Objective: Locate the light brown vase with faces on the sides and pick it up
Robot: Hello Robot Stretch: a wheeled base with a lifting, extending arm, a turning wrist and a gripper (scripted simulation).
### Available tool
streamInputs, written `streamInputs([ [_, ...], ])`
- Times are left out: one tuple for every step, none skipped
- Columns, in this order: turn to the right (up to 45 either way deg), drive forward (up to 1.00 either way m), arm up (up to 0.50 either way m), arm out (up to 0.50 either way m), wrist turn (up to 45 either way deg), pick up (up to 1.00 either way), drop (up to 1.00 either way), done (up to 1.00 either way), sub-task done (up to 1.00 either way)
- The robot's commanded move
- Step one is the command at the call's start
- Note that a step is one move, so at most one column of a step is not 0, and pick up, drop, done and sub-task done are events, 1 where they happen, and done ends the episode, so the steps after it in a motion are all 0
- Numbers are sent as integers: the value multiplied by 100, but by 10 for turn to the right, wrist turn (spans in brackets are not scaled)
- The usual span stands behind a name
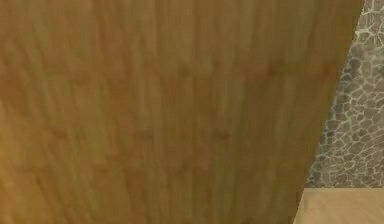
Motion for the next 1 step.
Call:
streamInputs([
  [-450, 0, 0, 0, 0, 0, 0, 0, 0],
])
